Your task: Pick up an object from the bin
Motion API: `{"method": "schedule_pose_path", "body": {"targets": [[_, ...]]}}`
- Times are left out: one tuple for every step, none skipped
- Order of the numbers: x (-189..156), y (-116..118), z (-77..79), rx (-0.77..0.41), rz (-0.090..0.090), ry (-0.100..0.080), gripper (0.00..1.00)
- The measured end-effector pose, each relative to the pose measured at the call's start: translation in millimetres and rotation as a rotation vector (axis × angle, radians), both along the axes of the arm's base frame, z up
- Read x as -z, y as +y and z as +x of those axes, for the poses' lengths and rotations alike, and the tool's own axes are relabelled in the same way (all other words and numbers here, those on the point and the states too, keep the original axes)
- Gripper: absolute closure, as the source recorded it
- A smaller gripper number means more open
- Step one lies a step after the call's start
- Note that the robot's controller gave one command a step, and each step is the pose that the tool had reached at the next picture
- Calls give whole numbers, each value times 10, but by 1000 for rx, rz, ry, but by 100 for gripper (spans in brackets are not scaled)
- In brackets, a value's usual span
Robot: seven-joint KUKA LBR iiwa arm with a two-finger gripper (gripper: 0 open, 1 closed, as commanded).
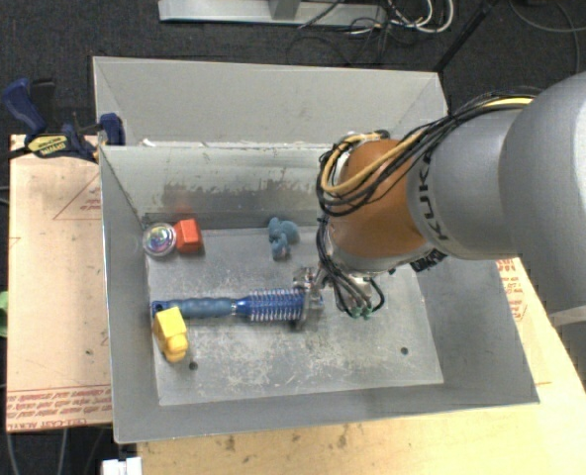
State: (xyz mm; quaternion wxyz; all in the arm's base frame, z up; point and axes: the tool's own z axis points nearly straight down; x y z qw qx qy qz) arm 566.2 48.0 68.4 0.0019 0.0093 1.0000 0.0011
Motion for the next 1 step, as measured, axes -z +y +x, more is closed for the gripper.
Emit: {"method": "schedule_pose_path", "body": {"targets": [[-823,3,20,-1,0,-5,100]]}}
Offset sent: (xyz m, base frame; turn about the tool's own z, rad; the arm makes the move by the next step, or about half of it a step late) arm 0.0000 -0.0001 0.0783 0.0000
